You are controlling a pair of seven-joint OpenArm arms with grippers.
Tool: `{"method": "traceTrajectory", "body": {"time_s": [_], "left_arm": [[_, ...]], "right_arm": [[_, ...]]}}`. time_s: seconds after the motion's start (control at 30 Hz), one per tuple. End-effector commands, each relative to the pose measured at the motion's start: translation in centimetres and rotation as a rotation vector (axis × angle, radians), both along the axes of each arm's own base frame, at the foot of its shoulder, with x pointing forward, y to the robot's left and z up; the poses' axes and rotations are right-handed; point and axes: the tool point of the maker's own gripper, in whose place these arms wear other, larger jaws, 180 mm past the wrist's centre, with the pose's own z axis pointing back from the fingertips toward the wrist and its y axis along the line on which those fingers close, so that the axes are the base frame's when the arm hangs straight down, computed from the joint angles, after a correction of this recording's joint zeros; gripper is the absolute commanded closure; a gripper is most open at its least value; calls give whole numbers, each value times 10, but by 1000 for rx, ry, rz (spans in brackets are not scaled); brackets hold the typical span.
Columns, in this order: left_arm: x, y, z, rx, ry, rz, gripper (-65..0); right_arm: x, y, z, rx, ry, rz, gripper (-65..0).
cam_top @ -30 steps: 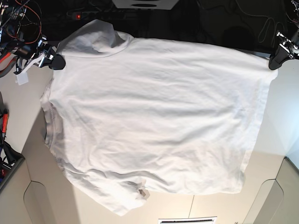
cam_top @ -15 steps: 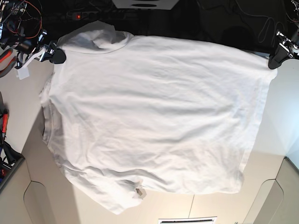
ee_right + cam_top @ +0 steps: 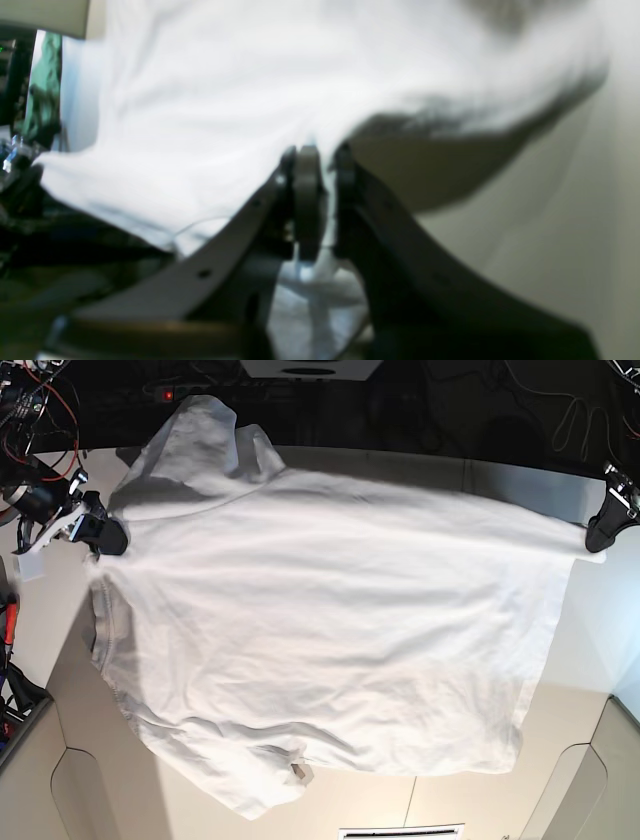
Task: Layout the t-shirt on the table in an organized manner, then fold the t-shirt properly
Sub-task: 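Drag the held shoulders toward the robot, folding the shirt over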
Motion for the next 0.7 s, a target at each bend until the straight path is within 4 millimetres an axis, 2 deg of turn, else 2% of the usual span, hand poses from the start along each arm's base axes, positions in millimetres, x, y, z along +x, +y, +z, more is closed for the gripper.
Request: {"method": "traceTrajectory", "body": {"time_s": [0.0,0.1,0.23,0.33,0.43,0.57,0.67], "left_arm": [[12,11,21,35,-70,7,0],[31,12,31,37,-127,24,0],[63,0,28,104,-129,-9,0],[90,-13,26,179,-126,-59,0],[112,-21,25,262,-123,-99,0],[130,-26,26,357,-114,-143,0],[140,-23,29,415,-123,-141,0]], "right_arm": [[18,-9,17,-28,-76,-15,0],[41,-16,30,-73,-137,-36,0],[66,-23,39,-124,-179,-55,0],[81,-26,33,-157,-178,-69,0],[90,-24,17,-169,-152,-82,0],[100,-22,-1,-184,-126,-86,0],[109,-26,-4,-188,-131,-108,0]]}}
